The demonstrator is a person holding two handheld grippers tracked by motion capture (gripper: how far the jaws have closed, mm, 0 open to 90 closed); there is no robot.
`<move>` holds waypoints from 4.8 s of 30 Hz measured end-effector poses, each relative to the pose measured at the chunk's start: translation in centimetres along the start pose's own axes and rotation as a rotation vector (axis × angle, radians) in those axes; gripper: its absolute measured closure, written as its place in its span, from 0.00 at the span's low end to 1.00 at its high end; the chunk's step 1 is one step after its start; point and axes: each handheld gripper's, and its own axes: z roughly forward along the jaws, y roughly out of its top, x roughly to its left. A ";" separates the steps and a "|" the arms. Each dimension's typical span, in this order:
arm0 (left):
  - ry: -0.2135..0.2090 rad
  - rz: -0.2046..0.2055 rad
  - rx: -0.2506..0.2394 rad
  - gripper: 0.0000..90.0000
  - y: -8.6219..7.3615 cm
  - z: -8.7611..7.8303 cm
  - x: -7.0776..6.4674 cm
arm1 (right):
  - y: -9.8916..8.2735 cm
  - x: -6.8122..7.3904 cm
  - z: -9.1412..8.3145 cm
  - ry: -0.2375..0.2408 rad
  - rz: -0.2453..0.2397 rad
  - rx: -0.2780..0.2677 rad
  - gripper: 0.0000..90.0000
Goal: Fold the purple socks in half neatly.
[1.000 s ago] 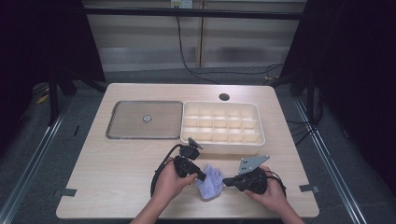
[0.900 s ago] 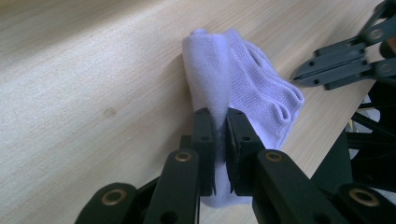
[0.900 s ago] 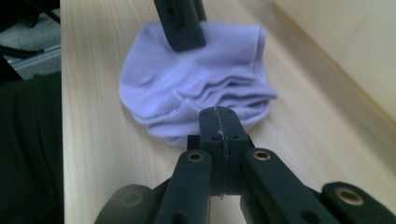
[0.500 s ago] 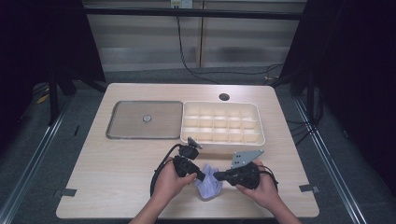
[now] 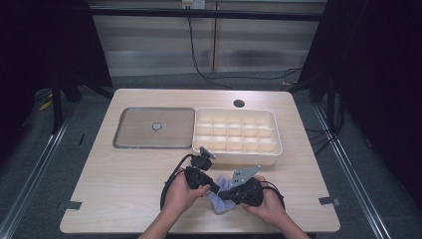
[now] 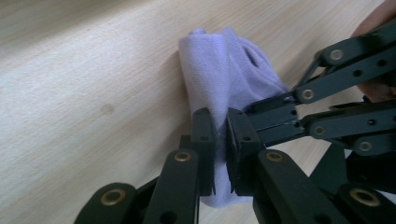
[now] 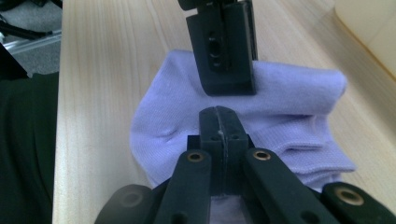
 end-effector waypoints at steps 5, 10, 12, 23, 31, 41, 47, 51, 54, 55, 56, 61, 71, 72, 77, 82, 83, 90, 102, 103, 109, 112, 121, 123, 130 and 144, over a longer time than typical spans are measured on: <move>0.008 -0.008 -0.004 0.91 0.0 0.0 -0.1 | -0.1 0.1 0.3 0.005 -0.005 -0.003 1.00; 0.035 0.003 0.002 0.91 -0.1 -0.2 -0.1 | -0.2 0.1 0.3 0.004 -0.001 -0.007 1.00; 0.039 -0.008 -0.003 0.92 -0.1 -0.1 0.0 | -0.1 0.1 0.1 -0.001 0.001 -0.006 1.00; 0.047 -0.019 -0.013 0.92 -0.3 -0.5 0.4 | -0.7 -0.9 -2.9 -0.031 0.037 -0.063 1.00; 0.043 -0.020 -0.001 0.91 -0.2 -0.6 0.5 | -2.5 -1.8 -4.2 -0.040 0.071 -0.054 1.00; 0.033 -0.024 -0.013 0.90 -0.2 -0.7 0.3 | -2.6 -1.7 -2.9 -0.016 0.056 -0.021 1.00; 0.028 -0.013 -0.016 0.90 -0.1 -0.8 -0.1 | -2.6 -1.5 -2.5 -0.009 0.058 -0.011 1.00; 0.025 -0.003 -0.014 0.90 0.1 -0.8 -0.6 | -2.5 -1.4 -2.2 -0.007 0.054 -0.011 1.00; 0.027 -0.003 -0.010 0.92 0.2 -0.8 -0.8 | -2.5 -1.4 -2.1 -0.002 0.052 -0.013 1.00; 0.026 -0.003 -0.012 0.92 0.2 -0.8 -0.8 | -2.5 -1.4 -2.0 -0.004 0.052 -0.010 1.00; 0.023 -0.004 -0.013 0.92 0.2 -0.8 -0.9 | -2.5 -1.3 -2.0 -0.005 0.055 -0.007 1.00; 0.019 0.002 -0.020 0.92 0.3 -1.0 -1.2 | -2.4 -1.2 -1.8 -0.004 0.053 -0.014 1.00; 0.022 0.016 -0.017 0.92 0.6 -0.6 -1.7 | -1.9 -1.0 -1.3 0.001 0.043 -0.012 1.00; 0.025 0.016 -0.020 0.92 0.6 -0.6 -1.8 | -1.9 -1.0 -1.3 0.001 0.043 -0.012 1.00; 0.024 0.012 -0.023 0.92 0.6 -0.4 -1.9 | -1.9 -1.0 -1.2 0.004 0.045 -0.017 1.00; 0.032 0.023 -0.015 0.92 0.7 -0.6 -1.9 | -1.7 -0.9 -0.9 0.005 0.044 -0.021 1.00; 0.032 0.022 -0.019 0.92 0.7 -0.6 -1.9 | -1.6 -0.9 -0.8 0.006 0.044 -0.022 1.00; 0.045 0.030 0.001 0.92 0.4 0.0 -2.0 | -1.5 -0.7 -0.5 0.008 0.038 -0.025 1.00; 0.055 0.037 -0.009 0.92 0.4 0.0 -1.9 | -2.0 -0.9 -1.5 -0.008 0.036 0.008 0.99; 0.054 0.036 -0.006 0.92 0.4 0.0 -1.9 | -2.1 -1.0 -1.6 -0.011 0.034 0.011 0.99; 0.049 0.034 -0.018 0.92 0.4 -0.2 -1.8 | -2.1 -0.9 -1.3 -0.010 0.042 0.014 0.99; 0.050 0.035 -0.015 0.92 0.4 -0.4 -1.8 | -1.8 -0.6 -0.8 -0.005 0.039 0.006 0.99; 0.052 0.032 -0.037 0.91 0.3 -0.4 -2.0 | -1.2 -0.3 0.0 0.003 0.041 -0.011 0.99; 0.050 0.041 -0.034 0.90 0.3 -0.3 -2.1 | -1.1 -0.2 0.1 0.003 0.043 -0.013 0.99; 0.067 0.056 -0.014 0.90 0.2 0.2 -2.1 | -1.3 -0.3 -0.1 0.006 0.041 -0.006 0.98; 0.086 0.087 -0.037 0.90 -0.5 1.2 -2.4 | -2.0 -1.8 -2.6 -0.060 0.088 -0.040 0.99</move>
